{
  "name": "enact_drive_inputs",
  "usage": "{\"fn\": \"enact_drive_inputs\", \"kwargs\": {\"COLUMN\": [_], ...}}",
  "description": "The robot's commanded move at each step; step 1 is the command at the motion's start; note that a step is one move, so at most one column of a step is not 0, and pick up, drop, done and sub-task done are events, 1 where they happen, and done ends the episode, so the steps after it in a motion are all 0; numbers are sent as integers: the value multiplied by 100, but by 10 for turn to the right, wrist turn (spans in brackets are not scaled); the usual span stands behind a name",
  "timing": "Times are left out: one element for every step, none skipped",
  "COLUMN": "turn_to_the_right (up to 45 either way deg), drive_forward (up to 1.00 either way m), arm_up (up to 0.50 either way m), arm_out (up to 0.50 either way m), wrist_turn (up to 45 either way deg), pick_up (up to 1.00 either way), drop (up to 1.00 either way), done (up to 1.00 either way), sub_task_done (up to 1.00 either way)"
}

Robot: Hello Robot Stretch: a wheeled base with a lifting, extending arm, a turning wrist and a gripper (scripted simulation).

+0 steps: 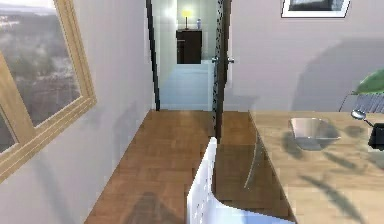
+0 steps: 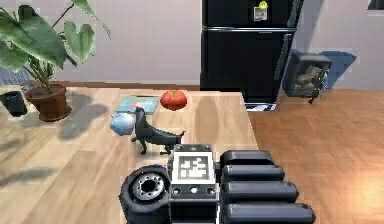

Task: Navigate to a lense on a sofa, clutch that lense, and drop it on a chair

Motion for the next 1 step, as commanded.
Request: {"fn": "enact_drive_inputs", "kwargs": {"turn_to_the_right": [420], "drive_forward": [0], "arm_up": [0], "arm_out": [0], "wrist_turn": [0], "pick_up": [0], "drop": [0], "done": [0], "sub_task_done": [0]}}
